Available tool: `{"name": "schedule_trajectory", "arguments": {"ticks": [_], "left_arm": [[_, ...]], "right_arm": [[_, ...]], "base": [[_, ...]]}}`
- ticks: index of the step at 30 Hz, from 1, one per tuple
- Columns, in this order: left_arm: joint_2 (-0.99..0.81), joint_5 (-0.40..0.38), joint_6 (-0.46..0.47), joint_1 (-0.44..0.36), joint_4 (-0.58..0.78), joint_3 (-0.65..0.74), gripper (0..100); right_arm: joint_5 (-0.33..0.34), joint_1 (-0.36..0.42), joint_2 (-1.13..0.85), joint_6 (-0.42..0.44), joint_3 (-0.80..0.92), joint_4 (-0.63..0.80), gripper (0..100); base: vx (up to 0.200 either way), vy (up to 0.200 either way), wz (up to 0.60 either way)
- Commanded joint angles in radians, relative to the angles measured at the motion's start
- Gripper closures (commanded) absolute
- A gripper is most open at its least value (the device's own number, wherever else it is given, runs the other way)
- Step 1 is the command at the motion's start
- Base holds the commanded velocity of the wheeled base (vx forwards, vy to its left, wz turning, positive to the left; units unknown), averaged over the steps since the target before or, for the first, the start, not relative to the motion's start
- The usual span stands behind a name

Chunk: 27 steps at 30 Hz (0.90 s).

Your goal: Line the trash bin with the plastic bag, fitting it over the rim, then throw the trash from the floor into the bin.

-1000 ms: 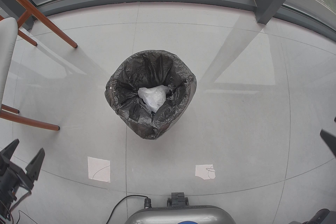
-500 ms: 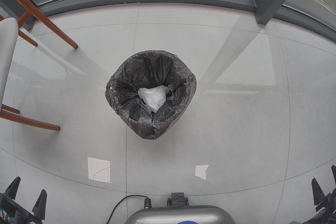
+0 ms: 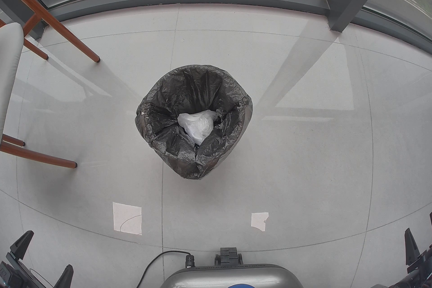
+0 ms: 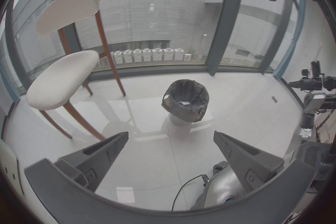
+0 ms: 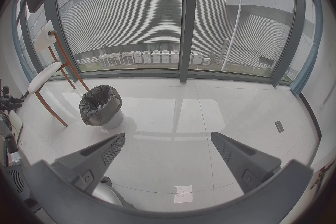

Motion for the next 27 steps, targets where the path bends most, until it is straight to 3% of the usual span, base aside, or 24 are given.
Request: {"name": "schedule_trajectory", "arguments": {"ticks": [1, 3, 5, 12, 15, 20, 23, 27], "left_arm": [[-0.041, 0.022, 0.001, -0.024, -0.011, 0.018, 0], [-0.041, 0.203, -0.091, -0.024, -0.011, 0.018, 0], [-0.041, 0.298, -0.128, -0.024, -0.009, 0.018, 0], [-0.040, 0.321, -0.149, -0.023, 0.025, 0.010, 0], [-0.041, 0.399, -0.108, -0.021, 0.012, 0.018, 0], [-0.043, 0.390, -0.117, -0.021, 0.014, 0.016, 0], [-0.041, 0.252, -0.138, -0.021, 0.071, 0.010, 0], [-0.041, 0.264, -0.117, -0.021, 0.077, 0.010, 0]], "right_arm": [[0.004, 0.000, -0.015, 0.003, 0.018, 0.001, 0], [0.001, 0.000, -0.015, 0.003, 0.018, 0.001, 0], [0.001, 0.002, -0.015, 0.001, 0.018, 0.001, 0], [0.000, 0.000, -0.015, 0.004, 0.018, 0.001, 0], [-0.003, 0.000, -0.015, 0.004, 0.018, 0.001, 0], [-0.003, 0.000, -0.015, 0.004, 0.018, -0.001, 0], [-0.005, 0.000, -0.015, 0.004, 0.018, -0.001, 0], [-0.005, 0.000, -0.015, 0.006, 0.018, -0.001, 0]], "base": [[0.000, 0.000, 0.00], [0.000, 0.000, 0.00], [0.000, 0.000, 0.00], [0.000, 0.000, 0.00], [0.000, 0.000, 0.00], [0.000, 0.000, 0.00], [0.000, 0.000, 0.00], [0.000, 0.000, 0.00]]}}
